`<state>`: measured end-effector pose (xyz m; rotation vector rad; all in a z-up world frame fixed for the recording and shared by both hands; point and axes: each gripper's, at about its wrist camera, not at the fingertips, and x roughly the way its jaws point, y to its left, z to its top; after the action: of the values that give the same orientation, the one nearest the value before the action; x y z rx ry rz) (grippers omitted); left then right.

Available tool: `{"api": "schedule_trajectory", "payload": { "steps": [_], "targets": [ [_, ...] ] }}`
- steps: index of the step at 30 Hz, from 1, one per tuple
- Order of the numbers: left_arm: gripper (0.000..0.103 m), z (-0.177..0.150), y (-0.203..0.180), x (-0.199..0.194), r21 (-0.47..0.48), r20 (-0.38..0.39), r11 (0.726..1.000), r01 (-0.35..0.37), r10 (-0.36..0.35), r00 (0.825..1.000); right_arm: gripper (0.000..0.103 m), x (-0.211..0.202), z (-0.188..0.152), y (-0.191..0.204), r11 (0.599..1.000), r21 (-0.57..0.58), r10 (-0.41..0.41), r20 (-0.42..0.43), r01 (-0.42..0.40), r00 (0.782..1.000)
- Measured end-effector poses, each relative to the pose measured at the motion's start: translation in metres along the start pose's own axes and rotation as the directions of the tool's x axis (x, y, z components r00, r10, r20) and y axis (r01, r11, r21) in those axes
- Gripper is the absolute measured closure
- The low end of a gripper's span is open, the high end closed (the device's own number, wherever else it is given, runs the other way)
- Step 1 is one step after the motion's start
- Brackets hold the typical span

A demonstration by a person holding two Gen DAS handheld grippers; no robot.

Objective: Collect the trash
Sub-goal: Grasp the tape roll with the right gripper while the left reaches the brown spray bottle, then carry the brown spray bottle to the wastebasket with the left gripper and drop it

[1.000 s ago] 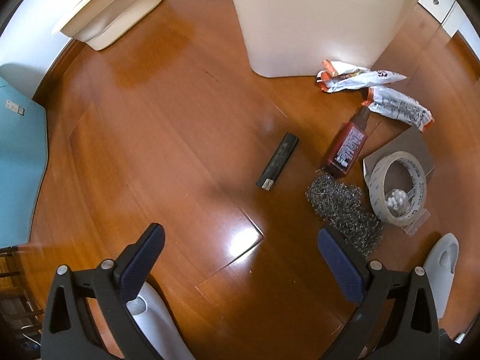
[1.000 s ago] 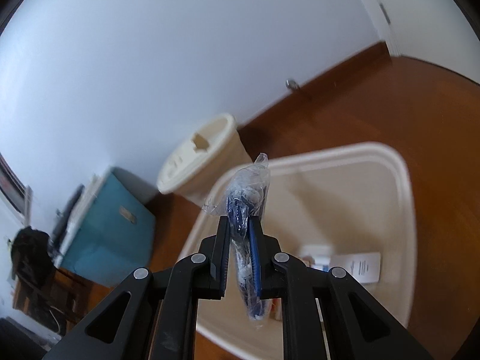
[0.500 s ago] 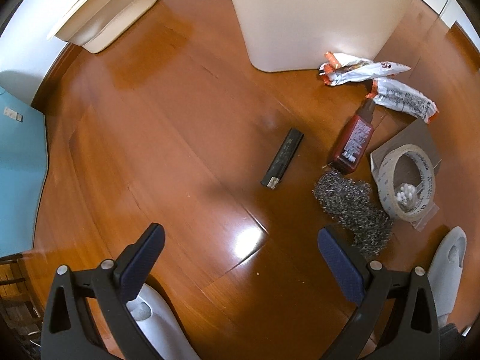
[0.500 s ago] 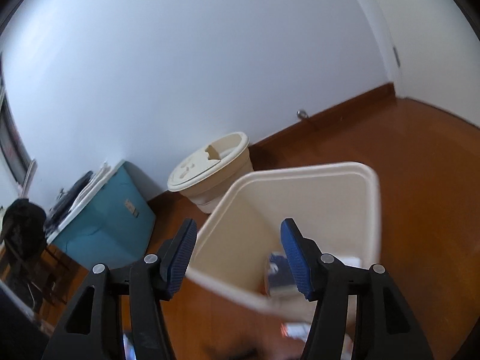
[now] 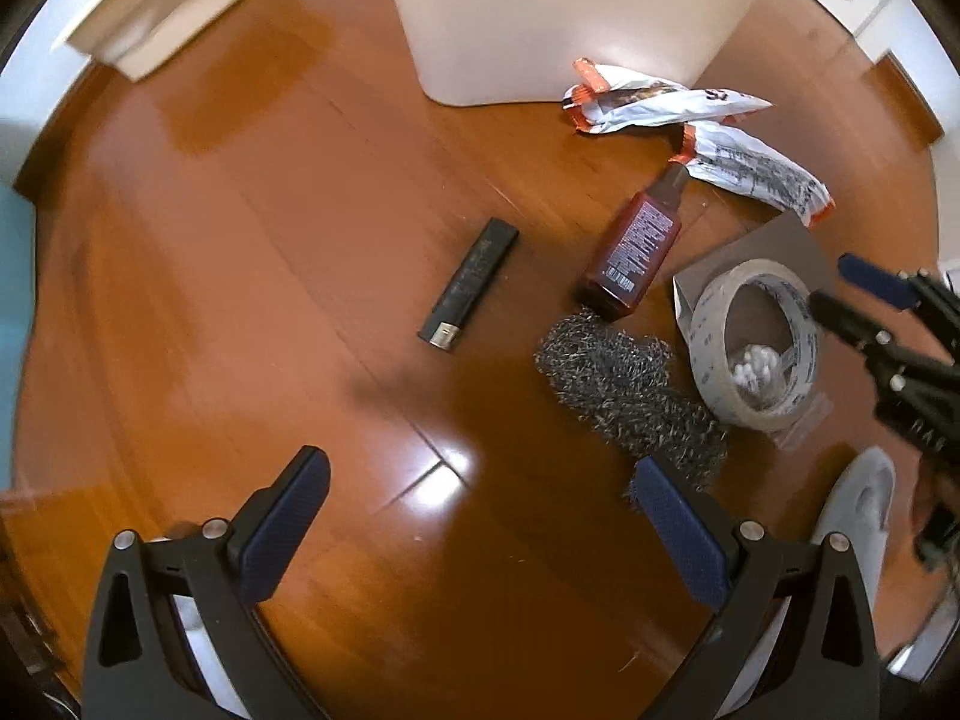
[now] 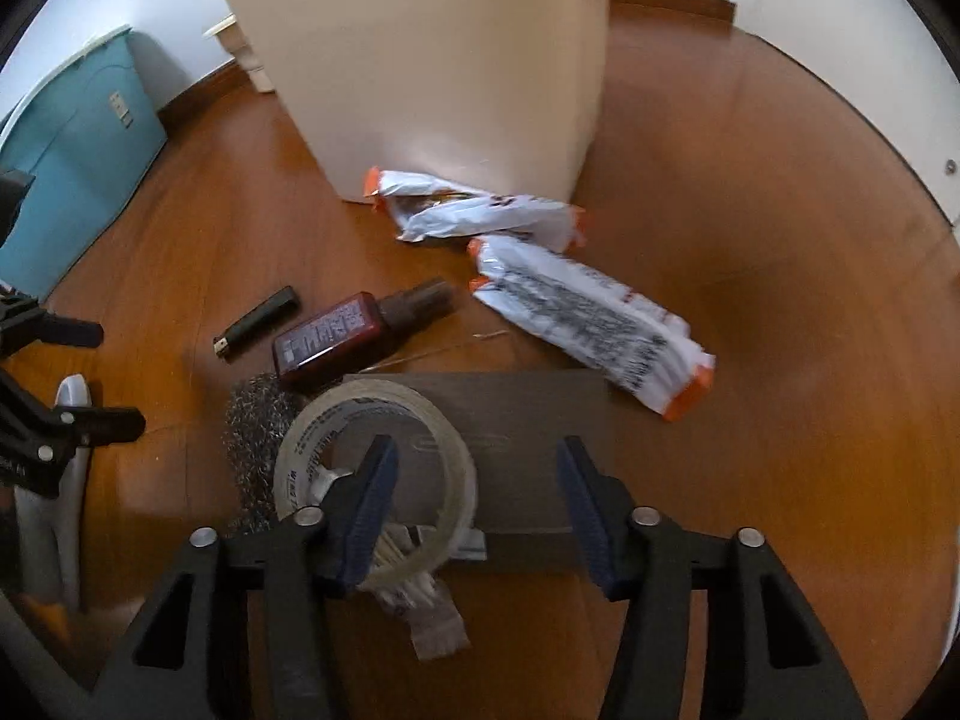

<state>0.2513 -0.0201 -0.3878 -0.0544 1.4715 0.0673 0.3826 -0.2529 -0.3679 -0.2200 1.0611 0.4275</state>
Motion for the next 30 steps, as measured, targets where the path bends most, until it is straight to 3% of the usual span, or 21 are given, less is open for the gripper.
{"api": "schedule_trajectory", "payload": {
  "steps": [3, 5, 7, 11, 13, 16, 20, 25, 30],
  "targets": [
    [0.0, 0.008, 0.002, 0.007, -0.003, 0.018, 1.0, -0.02, 0.02, 1.0, 0.049, 0.012, -0.007, 0.01, 0.999, -0.034, 0.002, -0.024, -0.003, 1.0],
    [0.0, 0.017, 0.007, 0.011, 0.009, 0.037, 0.999, -0.049, 0.049, 0.998, 0.061, 0.025, -0.009, 0.014, 0.999, -0.052, -0.002, -0.064, -0.001, 0.998],
    [0.0, 0.028, 0.016, 0.017, 0.03, 0.056, 0.996, -0.083, 0.081, 0.995, 0.09, 0.032, -0.011, 0.016, 0.998, -0.07, -0.003, -0.092, -0.003, 0.996],
    [0.0, 0.051, 0.021, 0.024, 0.075, 0.078, 0.996, -0.056, 0.051, 0.996, 0.092, 0.016, -0.006, 0.011, 1.0, -0.017, 0.024, -0.044, -0.025, 0.999],
    [0.0, 0.061, 0.006, 0.015, 0.148, 0.132, 0.989, -0.022, 0.002, 0.991, 0.092, -0.006, -0.004, 0.005, 1.0, 0.027, 0.011, 0.005, -0.011, 1.0],
    [0.0, 0.071, -0.029, 0.012, 0.283, 0.187, 0.959, -0.033, -0.021, 0.982, 0.092, -0.037, -0.001, -0.011, 0.991, 0.131, 0.021, 0.069, -0.03, 0.997],
    [0.0, 0.081, -0.063, 0.035, 0.389, 0.178, 0.916, -0.099, 0.031, 0.984, 0.092, -0.063, -0.005, -0.026, 0.978, 0.208, 0.007, 0.101, -0.028, 0.995],
    [0.001, 0.082, -0.071, 0.054, 0.452, 0.15, 0.884, -0.121, 0.058, 0.987, 0.092, -0.07, -0.015, -0.038, 0.963, 0.266, 0.026, 0.099, -0.051, 0.995],
    [0.019, 0.078, -0.091, 0.079, 0.509, 0.106, 0.853, -0.114, 0.069, 0.992, 0.092, -0.071, -0.02, -0.042, 0.956, 0.287, 0.04, 0.094, -0.065, 0.995]
  ]
}}
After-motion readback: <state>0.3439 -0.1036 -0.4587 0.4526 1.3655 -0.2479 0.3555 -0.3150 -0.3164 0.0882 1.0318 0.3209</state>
